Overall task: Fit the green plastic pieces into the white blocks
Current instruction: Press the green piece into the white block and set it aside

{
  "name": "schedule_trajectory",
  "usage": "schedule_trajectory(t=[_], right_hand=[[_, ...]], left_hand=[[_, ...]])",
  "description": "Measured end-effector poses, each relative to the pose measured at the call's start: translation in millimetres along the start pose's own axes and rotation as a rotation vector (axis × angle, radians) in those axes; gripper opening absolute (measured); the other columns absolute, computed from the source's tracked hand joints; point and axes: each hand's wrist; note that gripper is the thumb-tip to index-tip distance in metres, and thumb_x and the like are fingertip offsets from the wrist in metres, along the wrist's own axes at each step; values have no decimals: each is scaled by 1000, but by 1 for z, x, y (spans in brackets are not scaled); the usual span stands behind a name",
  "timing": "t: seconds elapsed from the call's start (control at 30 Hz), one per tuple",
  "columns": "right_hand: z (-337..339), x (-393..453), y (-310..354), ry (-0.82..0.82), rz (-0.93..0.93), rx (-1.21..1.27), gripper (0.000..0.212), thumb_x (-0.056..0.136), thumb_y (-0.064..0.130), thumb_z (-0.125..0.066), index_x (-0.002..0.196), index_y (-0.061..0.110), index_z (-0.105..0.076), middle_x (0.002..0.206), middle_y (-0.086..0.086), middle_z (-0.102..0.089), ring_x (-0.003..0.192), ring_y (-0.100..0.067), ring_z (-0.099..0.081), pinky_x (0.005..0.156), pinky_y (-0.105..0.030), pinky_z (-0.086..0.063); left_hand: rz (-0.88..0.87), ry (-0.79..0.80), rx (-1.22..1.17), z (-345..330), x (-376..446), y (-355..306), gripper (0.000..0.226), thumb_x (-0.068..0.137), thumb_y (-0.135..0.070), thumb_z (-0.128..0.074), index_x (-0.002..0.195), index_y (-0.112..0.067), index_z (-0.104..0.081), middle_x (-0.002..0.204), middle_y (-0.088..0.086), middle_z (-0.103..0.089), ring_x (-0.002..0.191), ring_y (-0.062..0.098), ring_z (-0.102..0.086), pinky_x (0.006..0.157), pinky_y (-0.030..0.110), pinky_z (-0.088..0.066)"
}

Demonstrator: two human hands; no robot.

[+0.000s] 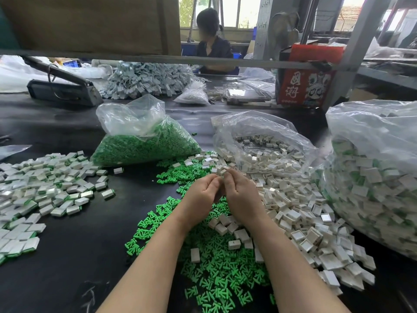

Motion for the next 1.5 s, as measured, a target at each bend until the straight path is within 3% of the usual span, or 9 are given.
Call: schedule_trajectory(t=[0.07, 0.17, 0.53, 0.77, 0.9, 1.0, 1.2, 1.33, 1.5], right_hand=[[-1, 0, -2, 65, 11, -34, 23, 102, 21, -39, 95, 12, -59, 80, -1, -63, 72, -18, -55, 65, -33, -40], [0, 0, -4, 122, 32, -129, 27, 101, 21, -36, 103, 6, -58, 89, -9, -64, 78, -17, -51, 70, -31, -35], [1, -1, 1, 188, 35, -266, 26, 101, 21, -31, 80, 14, -46, 79, -7, -53, 77, -24, -49, 67, -34, -30], [0, 0, -1, 201, 34, -308, 25, 94, 27, -31, 71, 21, -35, 72, -5, -48, 71, -24, -44, 64, -35, -27], [-1, 0, -1, 212, 29, -318, 20, 81, 37, -22, 67, 26, -29, 67, 1, -42, 67, -20, -40, 62, -33, -25], [-2, 0, -3, 212, 30, -340, 21, 81, 38, -20, 67, 26, -29, 67, 3, -41, 67, -19, -41, 63, -33, -26], [-3, 0, -6, 209, 30, -366, 22, 91, 33, -27, 71, 25, -33, 68, 4, -42, 69, -20, -43, 64, -33, -27], [-2, 0, -5, 216, 21, -375, 27, 95, 29, -31, 68, 26, -30, 68, 3, -42, 69, -21, -44, 64, -33, -27], [-1, -1, -4, 213, 13, -381, 27, 97, 25, -35, 70, 22, -36, 68, 2, -45, 70, -21, -46, 63, -34, -28]], left_hand=[[-1, -3, 26, 2, 1, 3, 26, 105, -16, -40, 97, -4, -62, 85, 7, -62, 81, 18, -55, 76, 40, -46], [-11, -11, 50, 3, 1, 6, 25, 105, -17, -41, 92, -23, -62, 80, -12, -66, 80, 2, -61, 75, 22, -47], [-79, -56, 288, 1, 5, 13, 26, 105, -21, -40, 86, -29, -55, 84, -10, -61, 78, 2, -56, 72, 16, -42], [-53, -25, 341, 2, 6, 15, 20, 105, -23, -40, 97, -26, -57, 94, -15, -60, 91, 3, -58, 79, 10, -41], [-44, -34, 389, 2, 6, 17, 21, 105, -23, -40, 112, -19, -59, 100, -14, -59, 101, 11, -59, 89, 23, -42], [-34, -37, 399, 2, 7, 18, 19, 105, -25, -40, 102, -24, -58, 98, -13, -61, 96, 9, -60, 91, 31, -46], [-19, -32, 407, 3, 7, 18, 24, 105, -25, -40, 109, -13, -60, 95, -12, -61, 93, 10, -59, 91, 32, -46], [-30, -32, 422, 3, 7, 18, 23, 105, -24, -40, 104, -13, -60, 99, -4, -65, 95, 18, -61, 90, 37, -48], [-50, -23, 413, 3, 5, 17, 27, 105, -23, -39, 82, -21, -53, 82, 3, -61, 77, 20, -56, 76, 42, -46]])
Point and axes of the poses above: each hand's wrist, its own x-axis towards the middle knuckle, its own z-axis out of the back of the hand, y = z × x
